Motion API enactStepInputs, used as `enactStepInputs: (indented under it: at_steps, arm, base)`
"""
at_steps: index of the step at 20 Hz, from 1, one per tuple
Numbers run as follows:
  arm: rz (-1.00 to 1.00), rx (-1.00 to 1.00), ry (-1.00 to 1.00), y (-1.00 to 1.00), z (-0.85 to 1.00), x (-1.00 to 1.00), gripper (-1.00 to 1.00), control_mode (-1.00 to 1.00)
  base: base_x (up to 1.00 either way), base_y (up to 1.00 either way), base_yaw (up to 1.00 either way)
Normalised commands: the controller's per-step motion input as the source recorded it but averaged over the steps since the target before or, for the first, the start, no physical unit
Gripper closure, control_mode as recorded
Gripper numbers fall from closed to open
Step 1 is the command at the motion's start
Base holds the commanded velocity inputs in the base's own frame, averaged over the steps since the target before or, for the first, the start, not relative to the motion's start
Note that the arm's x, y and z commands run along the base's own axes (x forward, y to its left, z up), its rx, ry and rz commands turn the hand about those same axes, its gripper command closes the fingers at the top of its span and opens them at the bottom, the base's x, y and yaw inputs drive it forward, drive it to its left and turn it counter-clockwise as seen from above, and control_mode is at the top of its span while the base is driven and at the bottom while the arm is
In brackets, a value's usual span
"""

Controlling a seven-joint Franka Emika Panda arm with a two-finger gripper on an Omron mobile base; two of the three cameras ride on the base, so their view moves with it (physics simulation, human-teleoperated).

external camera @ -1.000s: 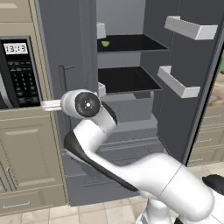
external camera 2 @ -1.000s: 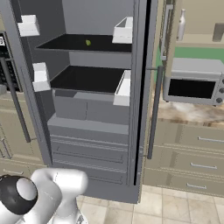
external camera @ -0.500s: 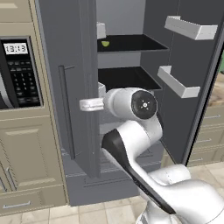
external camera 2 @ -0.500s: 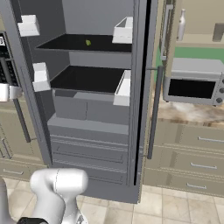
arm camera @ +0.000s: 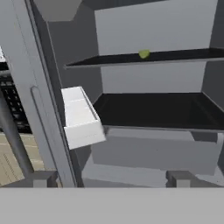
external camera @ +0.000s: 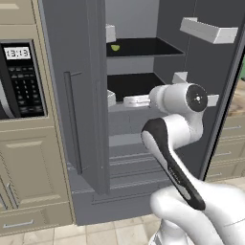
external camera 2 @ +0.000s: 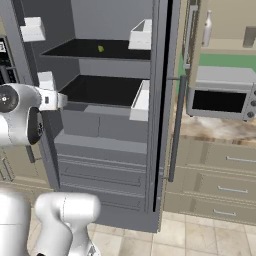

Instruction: There is a bowl on the dining counter. Grab a lemon wedge from the fridge and place it in the bowl. Then get the liquor bottle and glass cup from the cabinet and place them next to the bowl.

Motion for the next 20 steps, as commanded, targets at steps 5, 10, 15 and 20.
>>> enactStepInputs:
  at_steps: [5,10,15,20]
  arm:
    - [0.05,0.05,0.00,-0.42,0.00,0.99,-1.00,-1.00]
    - [0.08,0.10,0.00,0.06,0.00,1.00,-1.00,-1.00]
    - [0.10,0.13,0.04,0.29,0.00,1.00,-1.00,-1.00]
    - [0.17,0.13,0.05,0.59,0.03,0.73,-1.00,-1.00]
  base:
    - [0.00,0.00,0.00]
    - [0.00,0.00,0.00]
    - [0.00,0.00,0.00]
    - [0.00,0.00,0.00]
